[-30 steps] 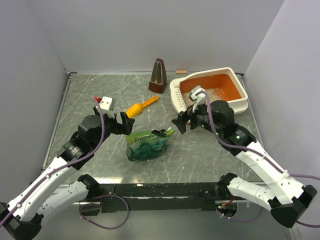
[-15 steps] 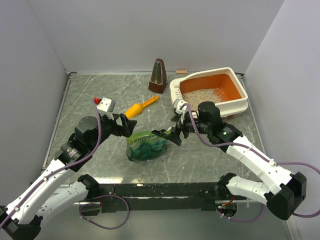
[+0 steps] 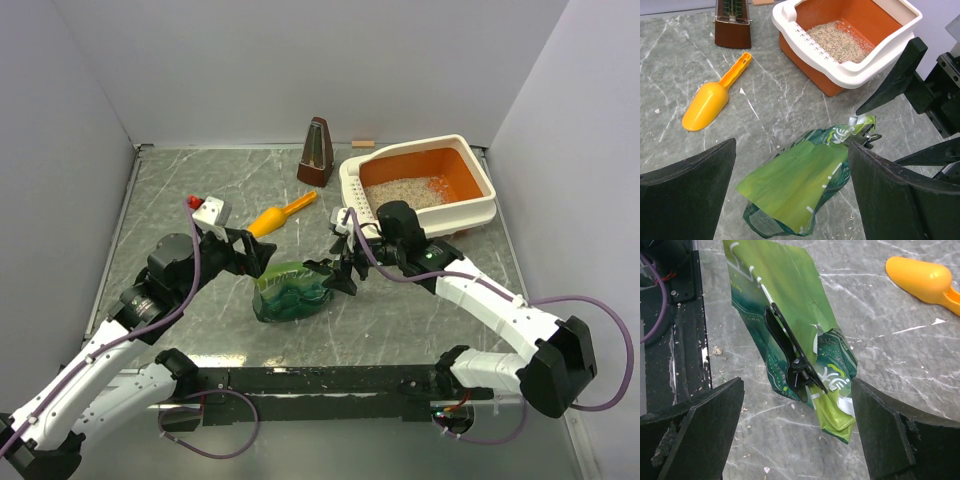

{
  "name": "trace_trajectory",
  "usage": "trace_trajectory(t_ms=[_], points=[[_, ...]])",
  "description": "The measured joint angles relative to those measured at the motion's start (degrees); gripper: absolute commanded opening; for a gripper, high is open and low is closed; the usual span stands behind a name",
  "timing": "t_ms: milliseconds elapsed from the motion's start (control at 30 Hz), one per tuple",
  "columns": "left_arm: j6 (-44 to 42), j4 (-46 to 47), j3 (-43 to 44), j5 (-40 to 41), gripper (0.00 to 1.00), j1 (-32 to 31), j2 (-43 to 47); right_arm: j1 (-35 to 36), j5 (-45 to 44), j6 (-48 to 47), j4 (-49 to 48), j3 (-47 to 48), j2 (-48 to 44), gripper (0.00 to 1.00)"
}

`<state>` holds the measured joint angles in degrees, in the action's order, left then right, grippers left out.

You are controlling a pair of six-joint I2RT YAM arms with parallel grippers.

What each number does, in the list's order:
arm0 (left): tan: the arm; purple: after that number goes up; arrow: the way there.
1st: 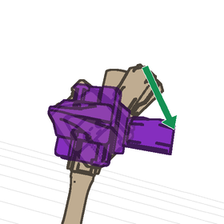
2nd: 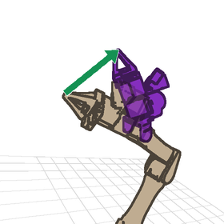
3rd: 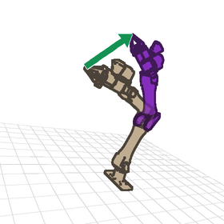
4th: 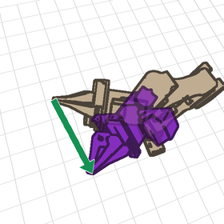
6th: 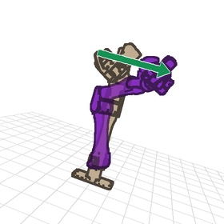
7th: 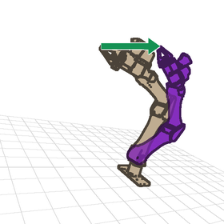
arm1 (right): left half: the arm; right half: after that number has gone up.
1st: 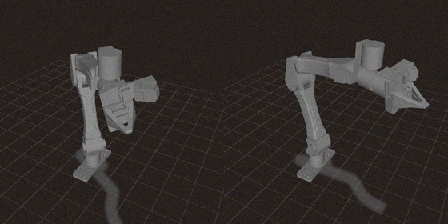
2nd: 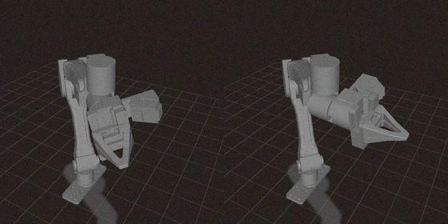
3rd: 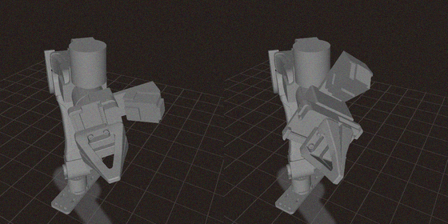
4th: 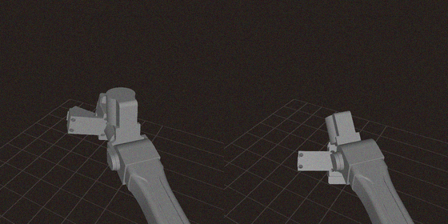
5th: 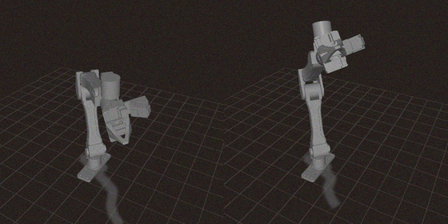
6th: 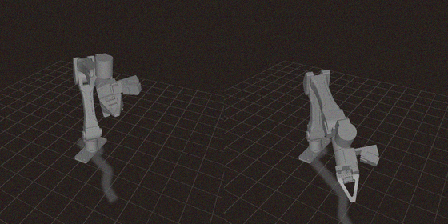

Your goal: Fill the litter box with clean litter

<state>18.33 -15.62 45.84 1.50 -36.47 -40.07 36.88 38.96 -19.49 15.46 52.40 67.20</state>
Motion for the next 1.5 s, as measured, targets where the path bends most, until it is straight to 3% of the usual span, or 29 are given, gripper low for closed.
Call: trace_trajectory(t_ms=[133,300,333,433,467,700,867,1100,1500], points=[[0.0,0.0,0.0,-0.2,0.97,0.0,0.0,0.0,0.4,-0.1,-0.6,0.0,0.2,0.80],[0.0,0.0,0.0,-0.2,0.97,0.0,0.0,0.0,1.0,-0.1,-1.6,0.0,0.7,0.54],[0.0,0.0,0.0,-0.2,0.97,0.0,0.0,0.0,1.0,-0.1,-1.7,0.0,0.9,0.46],[0.0,0.0,0.0,-0.2,0.97,0.0,0.0,0.0,1.2,-0.5,-1.8,0.1,1.9,0.07],[0.0,0.0,0.0,-0.2,0.97,0.0,0.0,0.0,0.9,-0.7,-1.9,0.1,2.2,0.00],[0.0,0.0,0.0,-0.2,0.97,0.0,-0.2,0.1,-2.2,-0.5,-2.4,0.3,1.3,0.00],[0.0,0.0,0.0,-0.2,0.97,0.0,-0.3,0.5,-6.8,1.4,-2.3,-0.1,-5.4,0.00],[0.0,0.0,0.0,-0.2,0.97,0.0,-0.3,0.5,-20.1,7.4,-1.4,-0.1,-15.6,0.00],[0.7,-0.1,0.0,-0.2,0.97,0.0,-0.3,0.5,-45.7,31.3,20.1,0.6,-11.2,0.00]])
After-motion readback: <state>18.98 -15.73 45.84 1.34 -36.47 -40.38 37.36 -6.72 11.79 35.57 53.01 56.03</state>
